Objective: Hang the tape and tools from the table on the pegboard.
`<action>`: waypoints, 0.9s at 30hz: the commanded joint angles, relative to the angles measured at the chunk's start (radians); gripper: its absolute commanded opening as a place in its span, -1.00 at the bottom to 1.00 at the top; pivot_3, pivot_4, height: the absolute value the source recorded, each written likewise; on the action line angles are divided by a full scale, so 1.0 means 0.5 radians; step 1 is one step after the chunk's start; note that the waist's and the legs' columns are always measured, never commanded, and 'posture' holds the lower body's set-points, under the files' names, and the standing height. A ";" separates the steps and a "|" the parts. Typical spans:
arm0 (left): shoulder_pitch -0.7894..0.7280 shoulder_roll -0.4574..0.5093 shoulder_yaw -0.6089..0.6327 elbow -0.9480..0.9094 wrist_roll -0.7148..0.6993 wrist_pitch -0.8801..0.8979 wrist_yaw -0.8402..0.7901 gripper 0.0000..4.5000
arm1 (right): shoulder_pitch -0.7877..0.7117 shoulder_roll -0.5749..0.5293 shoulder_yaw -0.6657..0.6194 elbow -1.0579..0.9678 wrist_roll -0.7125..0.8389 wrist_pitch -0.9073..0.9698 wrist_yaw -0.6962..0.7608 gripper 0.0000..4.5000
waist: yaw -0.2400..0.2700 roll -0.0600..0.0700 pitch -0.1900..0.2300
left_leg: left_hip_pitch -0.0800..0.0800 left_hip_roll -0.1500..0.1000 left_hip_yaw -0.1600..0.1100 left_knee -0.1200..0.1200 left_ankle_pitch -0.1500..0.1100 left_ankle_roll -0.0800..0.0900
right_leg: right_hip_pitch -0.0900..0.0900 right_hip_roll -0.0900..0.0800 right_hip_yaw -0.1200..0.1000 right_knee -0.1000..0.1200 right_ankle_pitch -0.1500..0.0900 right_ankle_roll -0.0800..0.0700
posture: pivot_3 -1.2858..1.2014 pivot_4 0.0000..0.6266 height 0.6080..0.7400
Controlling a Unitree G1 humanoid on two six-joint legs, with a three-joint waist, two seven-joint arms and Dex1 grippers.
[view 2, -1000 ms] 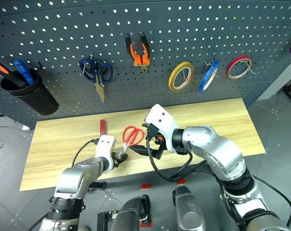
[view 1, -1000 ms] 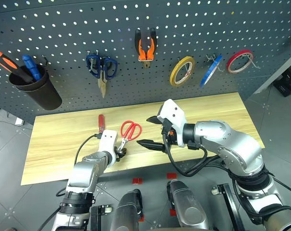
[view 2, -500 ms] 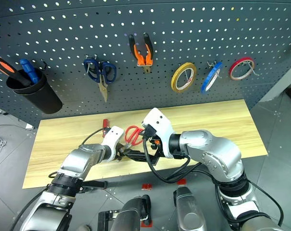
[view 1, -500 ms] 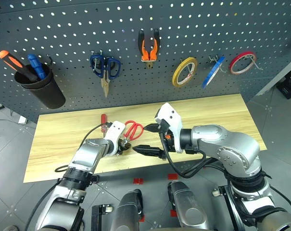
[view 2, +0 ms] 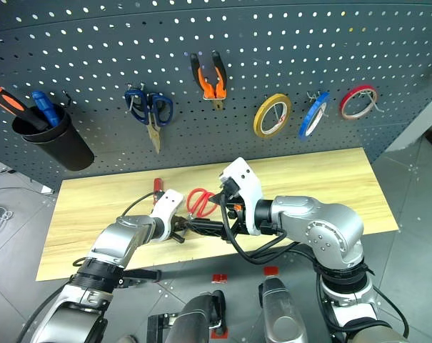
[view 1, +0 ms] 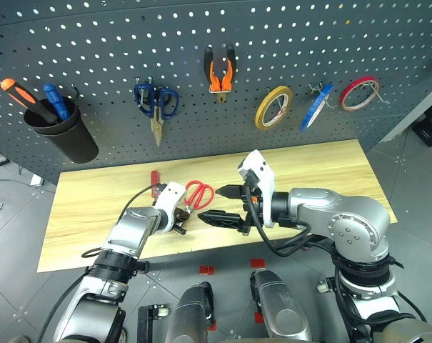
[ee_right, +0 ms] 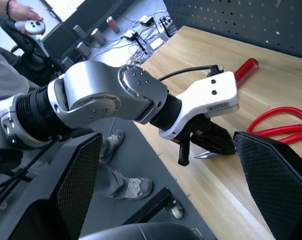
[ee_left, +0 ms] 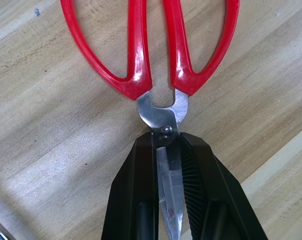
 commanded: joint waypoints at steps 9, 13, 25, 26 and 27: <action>0.739 -0.184 0.210 -0.704 0.110 -0.727 0.441 -0.85 | 0.066 -0.543 0.514 -0.128 -0.676 -1.260 0.299 1.00 | -0.017 -0.019 0.011 | -0.005 0.002 0.003 -0.007 0.000 -0.001 | -0.008 0.002 0.001 -0.004 0.000 0.001 | -0.26 0.05 1.00; 1.025 -0.259 0.193 -0.938 0.256 -1.008 0.660 -0.85 | 0.098 -0.586 0.530 -0.095 -0.805 -1.525 0.372 1.00 | -0.004 -0.021 0.012 | -0.012 0.002 0.004 -0.016 0.001 -0.001 | -0.015 0.001 0.001 -0.012 0.000 0.000 | -0.25 0.07 1.00; 1.300 -0.349 0.405 -1.423 0.535 -1.379 1.071 -0.85 | 0.125 -0.608 0.492 -0.075 -0.942 -1.829 0.502 1.00 | 0.001 -0.024 0.014 | -0.018 0.002 0.005 -0.017 0.000 0.000 | -0.020 0.000 0.001 -0.013 0.000 -0.001 | -0.25 0.05 1.00; 1.309 -0.338 0.410 -1.465 0.545 -1.393 1.063 -0.85 | 0.129 -0.609 0.492 -0.067 -0.960 -1.852 0.505 1.00 | 0.001 -0.024 0.014 | -0.019 0.002 0.005 -0.017 0.000 0.000 | -0.020 0.000 0.001 -0.014 0.000 -0.001 | -0.25 0.05 1.00; 1.317 -0.333 0.413 -1.502 0.556 -1.398 1.059 -0.85 | 0.134 -0.609 0.488 -0.059 -0.974 -1.871 0.505 1.00 | 0.001 -0.024 0.014 | -0.019 0.002 0.005 -0.017 0.000 0.000 | -0.020 0.000 0.001 -0.014 0.000 -0.001 | -0.25 0.05 1.00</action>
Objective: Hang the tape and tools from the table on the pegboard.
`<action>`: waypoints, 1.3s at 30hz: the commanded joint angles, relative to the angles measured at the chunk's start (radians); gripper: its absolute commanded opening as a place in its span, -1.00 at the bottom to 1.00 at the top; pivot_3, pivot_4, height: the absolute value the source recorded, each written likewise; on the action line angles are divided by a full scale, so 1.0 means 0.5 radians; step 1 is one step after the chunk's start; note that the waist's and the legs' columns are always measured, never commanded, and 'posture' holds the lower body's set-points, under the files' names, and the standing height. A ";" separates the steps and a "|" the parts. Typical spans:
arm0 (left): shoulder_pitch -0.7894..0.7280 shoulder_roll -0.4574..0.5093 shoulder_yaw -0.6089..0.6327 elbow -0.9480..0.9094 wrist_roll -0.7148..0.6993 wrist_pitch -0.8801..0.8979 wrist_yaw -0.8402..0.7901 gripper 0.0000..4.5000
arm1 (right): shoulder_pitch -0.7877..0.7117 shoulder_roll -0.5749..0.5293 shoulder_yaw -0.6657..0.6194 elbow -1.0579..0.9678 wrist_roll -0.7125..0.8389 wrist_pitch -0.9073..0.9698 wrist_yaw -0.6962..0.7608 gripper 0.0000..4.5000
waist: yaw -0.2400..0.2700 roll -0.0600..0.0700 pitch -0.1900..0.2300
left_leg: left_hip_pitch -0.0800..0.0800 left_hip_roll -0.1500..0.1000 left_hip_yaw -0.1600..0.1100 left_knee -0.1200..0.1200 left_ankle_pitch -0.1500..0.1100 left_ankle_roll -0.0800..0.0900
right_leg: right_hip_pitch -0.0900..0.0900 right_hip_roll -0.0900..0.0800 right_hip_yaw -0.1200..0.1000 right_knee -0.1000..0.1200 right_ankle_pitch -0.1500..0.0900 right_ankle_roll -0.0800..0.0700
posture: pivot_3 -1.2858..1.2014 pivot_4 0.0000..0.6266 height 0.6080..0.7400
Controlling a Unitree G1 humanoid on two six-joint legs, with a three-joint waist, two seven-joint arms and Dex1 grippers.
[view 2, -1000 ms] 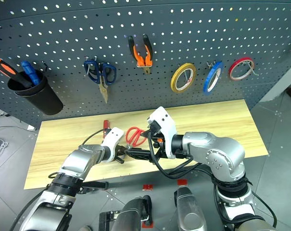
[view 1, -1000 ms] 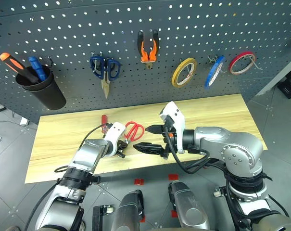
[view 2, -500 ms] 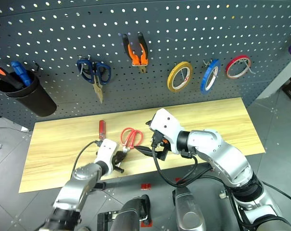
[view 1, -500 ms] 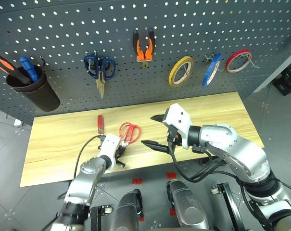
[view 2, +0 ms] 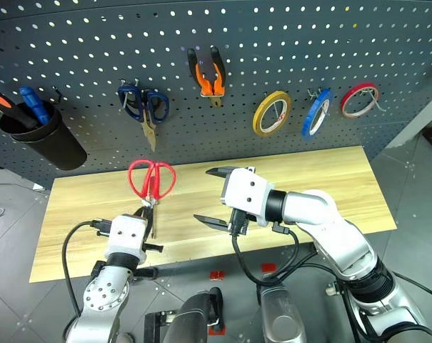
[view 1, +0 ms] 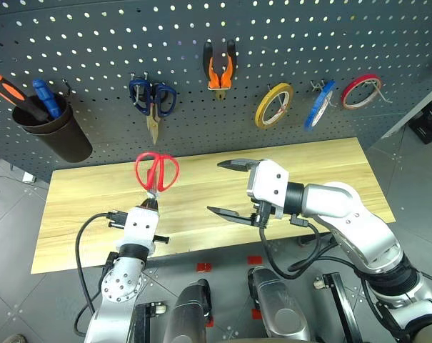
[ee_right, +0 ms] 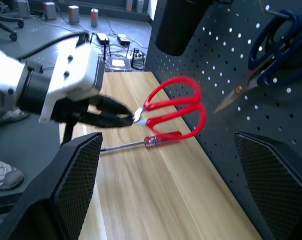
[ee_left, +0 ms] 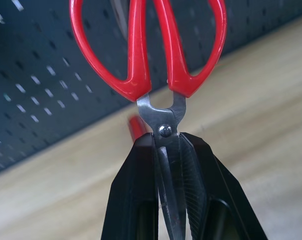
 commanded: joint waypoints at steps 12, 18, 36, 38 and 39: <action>0.027 -0.009 0.002 -0.453 0.173 -0.043 -0.016 -0.85 | -0.036 0.181 -0.130 0.127 -0.194 -0.327 -0.117 1.00 | 0.000 0.000 0.000 | 0.000 0.000 0.001 0.001 0.000 0.000 | -0.001 0.001 0.000 0.005 0.000 0.000 | -0.23 0.01 1.00; -0.324 0.092 0.096 -0.341 0.127 -0.067 -0.088 -0.85 | -0.068 0.318 -0.216 0.128 -0.063 -0.168 -0.139 1.00 | 0.001 0.000 0.000 | 0.000 0.000 0.001 0.011 0.000 0.000 | 0.000 0.002 0.000 0.014 0.000 0.000 | -0.23 0.01 1.00; -0.633 0.098 0.141 0.089 0.042 -0.156 -0.101 -0.85 | -0.115 0.365 -0.206 0.151 -0.089 -0.124 -0.155 1.00 | -0.005 0.000 0.000 | -0.001 0.000 0.001 0.020 0.000 0.000 | 0.001 0.003 0.000 0.017 0.002 -0.002 | -0.25 0.01 1.00; -0.692 0.083 0.142 0.160 0.023 -0.157 -0.089 -0.85 | -0.126 0.377 -0.207 0.161 -0.090 -0.127 -0.160 1.00 | -0.005 0.000 0.000 | -0.001 0.000 0.000 0.021 0.000 0.000 | 0.001 0.003 -0.001 0.018 0.002 -0.002 | -0.25 0.01 1.00; -0.724 0.076 0.141 0.197 0.013 -0.160 -0.086 -0.85 | -0.131 0.384 -0.207 0.163 -0.089 -0.127 -0.162 1.00 | -0.005 0.000 0.000 | -0.001 0.000 0.000 0.021 0.000 0.000 | 0.002 0.003 -0.001 0.018 0.002 -0.002 | -0.25 0.01 1.00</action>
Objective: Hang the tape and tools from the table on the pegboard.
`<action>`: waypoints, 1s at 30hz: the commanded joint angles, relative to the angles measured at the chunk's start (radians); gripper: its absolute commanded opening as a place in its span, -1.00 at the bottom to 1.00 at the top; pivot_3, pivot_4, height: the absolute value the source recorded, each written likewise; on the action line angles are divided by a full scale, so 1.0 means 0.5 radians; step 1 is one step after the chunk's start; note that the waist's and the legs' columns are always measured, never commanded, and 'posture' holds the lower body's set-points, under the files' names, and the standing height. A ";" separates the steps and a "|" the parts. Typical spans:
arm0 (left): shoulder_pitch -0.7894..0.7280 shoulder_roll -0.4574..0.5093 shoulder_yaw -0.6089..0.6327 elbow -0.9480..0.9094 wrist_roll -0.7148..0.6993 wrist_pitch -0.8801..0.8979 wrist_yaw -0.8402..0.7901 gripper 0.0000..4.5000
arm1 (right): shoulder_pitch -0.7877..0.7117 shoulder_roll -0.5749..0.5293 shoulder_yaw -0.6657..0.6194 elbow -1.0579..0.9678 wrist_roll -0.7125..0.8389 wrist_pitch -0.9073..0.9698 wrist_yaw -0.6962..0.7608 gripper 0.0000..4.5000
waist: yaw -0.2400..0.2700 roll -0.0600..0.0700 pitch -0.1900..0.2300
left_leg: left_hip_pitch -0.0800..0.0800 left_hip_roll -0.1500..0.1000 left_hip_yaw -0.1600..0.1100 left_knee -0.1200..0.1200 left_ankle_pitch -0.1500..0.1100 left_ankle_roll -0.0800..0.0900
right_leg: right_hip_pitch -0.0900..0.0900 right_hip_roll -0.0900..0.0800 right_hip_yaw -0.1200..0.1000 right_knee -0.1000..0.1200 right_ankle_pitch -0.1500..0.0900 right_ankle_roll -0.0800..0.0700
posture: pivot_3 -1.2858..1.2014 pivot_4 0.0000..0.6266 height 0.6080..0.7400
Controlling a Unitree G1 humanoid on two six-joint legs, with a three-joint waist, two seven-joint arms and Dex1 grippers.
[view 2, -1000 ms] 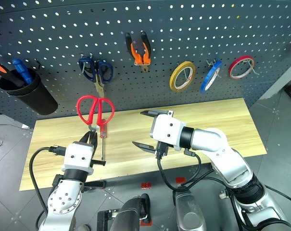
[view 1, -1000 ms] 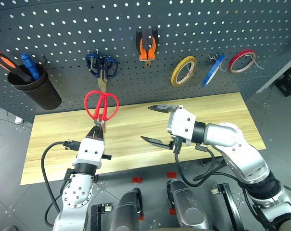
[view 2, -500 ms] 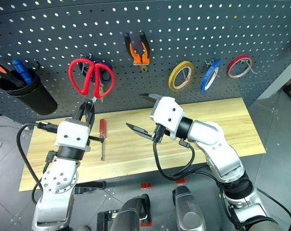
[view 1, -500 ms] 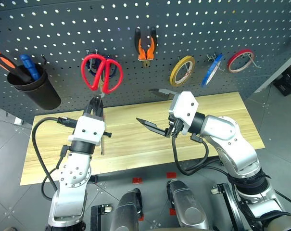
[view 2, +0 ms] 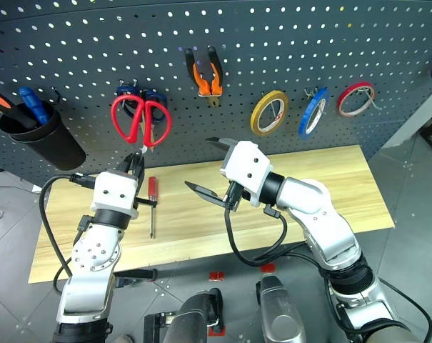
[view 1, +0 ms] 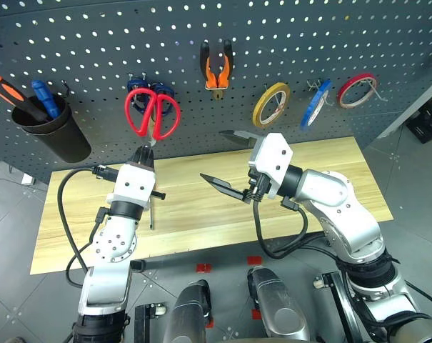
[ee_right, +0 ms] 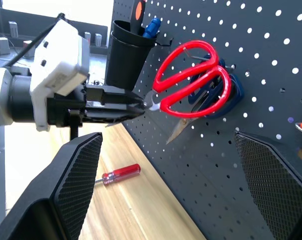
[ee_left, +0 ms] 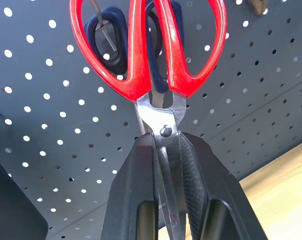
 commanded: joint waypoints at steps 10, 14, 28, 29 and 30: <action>-0.073 -0.092 0.022 0.094 -0.121 0.032 0.011 -0.15 | -0.023 0.034 -0.018 -0.035 -0.012 -0.021 -0.015 1.00 | -0.006 0.000 0.000 | 0.000 0.000 0.000 0.001 0.000 0.000 | 0.000 0.000 0.000 0.000 0.000 0.000 | -0.25 0.02 1.00; -0.017 -0.111 0.021 0.053 -0.172 0.195 -0.030 0.40 | -0.001 0.032 0.007 -0.034 -0.035 -0.001 -0.029 1.00 | -0.005 0.000 0.000 | 0.000 0.000 0.000 0.002 0.000 0.000 | 0.000 0.000 0.000 0.000 0.001 0.000 | -0.25 0.03 1.00; -0.274 0.063 0.335 0.511 -0.599 1.244 -0.207 0.40 | -0.100 0.259 0.112 -0.147 0.040 1.039 -0.286 1.00 | 0.001 -0.003 0.004 | -0.001 0.001 -0.001 0.002 0.000 0.000 | -0.001 0.001 0.000 0.001 0.001 0.000 | -0.23 0.18 1.00; -0.335 0.089 0.330 0.609 -0.604 1.261 -0.222 0.40 | -0.133 0.269 0.127 -0.139 0.050 1.075 -0.280 1.00 | 0.001 -0.005 0.006 | -0.001 0.001 -0.001 0.002 0.000 0.000 | -0.001 0.001 0.000 0.001 0.001 0.000 | -0.23 0.19 1.00; -0.389 0.105 0.329 0.695 -0.610 1.266 -0.229 0.40 | -0.160 0.276 0.139 -0.133 0.059 1.105 -0.275 1.00 | 0.002 -0.007 0.007 | 0.000 0.001 -0.001 0.002 0.000 0.000 | -0.001 0.001 0.000 0.001 0.001 0.000 | -0.23 0.21 1.00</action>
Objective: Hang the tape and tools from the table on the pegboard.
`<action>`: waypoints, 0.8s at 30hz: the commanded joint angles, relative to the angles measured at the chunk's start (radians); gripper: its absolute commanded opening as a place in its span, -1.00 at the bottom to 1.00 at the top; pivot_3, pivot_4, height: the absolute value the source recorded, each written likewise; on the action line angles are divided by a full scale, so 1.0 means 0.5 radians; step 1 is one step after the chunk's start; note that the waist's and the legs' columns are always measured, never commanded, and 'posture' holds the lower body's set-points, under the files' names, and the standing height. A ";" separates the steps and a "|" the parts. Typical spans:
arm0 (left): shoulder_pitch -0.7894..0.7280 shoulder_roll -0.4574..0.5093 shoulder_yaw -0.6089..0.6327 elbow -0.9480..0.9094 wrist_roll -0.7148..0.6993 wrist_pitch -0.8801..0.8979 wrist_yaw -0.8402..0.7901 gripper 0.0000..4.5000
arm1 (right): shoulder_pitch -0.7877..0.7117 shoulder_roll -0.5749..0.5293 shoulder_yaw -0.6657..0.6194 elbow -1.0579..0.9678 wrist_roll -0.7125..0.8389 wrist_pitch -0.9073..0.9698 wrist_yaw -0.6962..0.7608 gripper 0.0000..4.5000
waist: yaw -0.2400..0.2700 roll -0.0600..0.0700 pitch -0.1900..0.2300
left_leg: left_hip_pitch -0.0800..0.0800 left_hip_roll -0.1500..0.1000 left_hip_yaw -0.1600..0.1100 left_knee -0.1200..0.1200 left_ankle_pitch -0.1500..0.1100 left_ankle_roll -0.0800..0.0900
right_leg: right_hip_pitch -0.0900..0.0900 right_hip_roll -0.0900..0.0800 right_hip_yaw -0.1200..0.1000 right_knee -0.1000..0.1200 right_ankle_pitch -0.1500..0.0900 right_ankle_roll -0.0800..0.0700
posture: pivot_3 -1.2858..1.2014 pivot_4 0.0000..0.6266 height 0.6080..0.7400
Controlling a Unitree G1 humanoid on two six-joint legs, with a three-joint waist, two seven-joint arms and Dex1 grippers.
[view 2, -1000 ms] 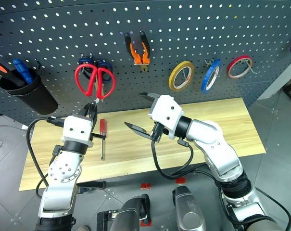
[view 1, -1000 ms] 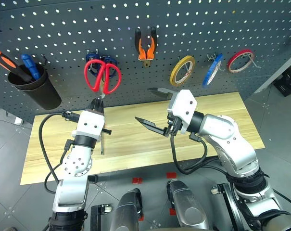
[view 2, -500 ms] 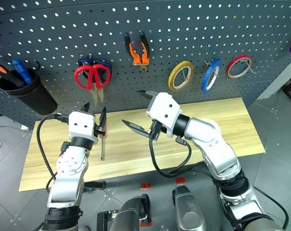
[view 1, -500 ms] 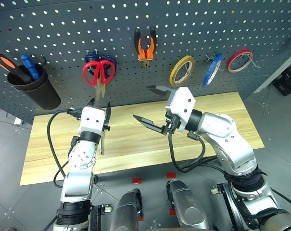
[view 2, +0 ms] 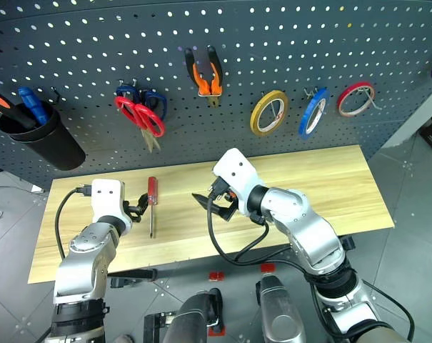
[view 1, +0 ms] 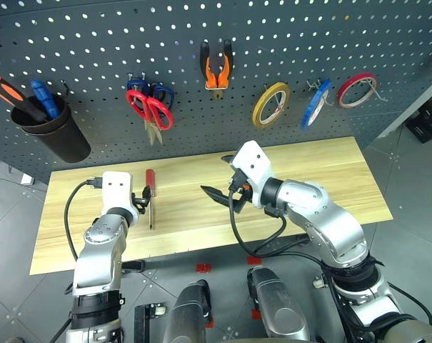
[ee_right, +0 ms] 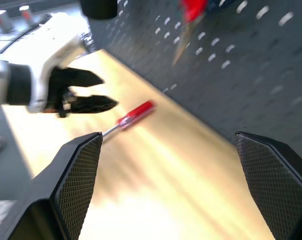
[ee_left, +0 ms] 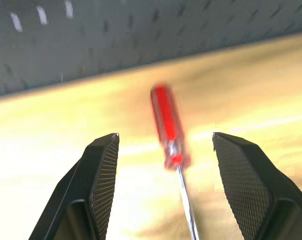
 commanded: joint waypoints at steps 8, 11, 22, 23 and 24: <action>-0.562 0.073 0.094 0.938 -0.084 -0.090 0.017 0.40 | -0.221 0.065 0.097 -0.104 0.126 0.217 0.020 1.00 | 0.002 -0.015 0.023 | -0.005 0.000 0.000 0.000 0.000 0.000 | -0.006 0.000 0.000 0.000 0.001 -0.001 | -0.25 0.29 1.00; -0.676 0.063 0.129 1.174 -0.104 -0.131 0.046 0.40 | -0.258 0.057 0.104 -0.115 0.157 0.263 0.035 1.00 | 0.000 -0.015 0.027 | -0.009 0.000 0.000 0.000 0.000 -0.001 | -0.010 -0.001 -0.001 0.000 0.001 -0.001 | -0.26 0.30 1.00; -0.769 0.066 0.122 1.481 -0.137 -0.208 0.043 -0.39 | -0.384 -0.088 0.127 -0.112 0.259 0.324 0.149 1.00 | -0.009 -0.014 0.031 | -0.010 0.001 0.002 0.001 0.001 -0.001 | -0.011 -0.002 -0.002 0.000 0.001 -0.001 | -0.28 0.18 1.00; -0.749 0.076 0.118 1.443 -0.139 -0.197 0.026 -0.53 | -0.384 -0.095 0.130 -0.109 0.257 0.310 0.153 1.00 | -0.010 -0.015 0.031 | -0.010 0.001 0.002 0.001 0.001 -0.001 | -0.011 -0.002 -0.002 0.000 0.001 -0.001 | -0.28 0.15 1.00; -0.728 0.087 0.113 1.401 -0.142 -0.185 0.008 -0.59 | -0.385 -0.099 0.130 -0.106 0.257 0.297 0.157 1.00 | -0.011 -0.015 0.031 | -0.010 0.001 0.002 0.001 0.001 -0.002 | -0.011 -0.002 -0.002 0.000 0.001 -0.001 | -0.28 0.13 1.00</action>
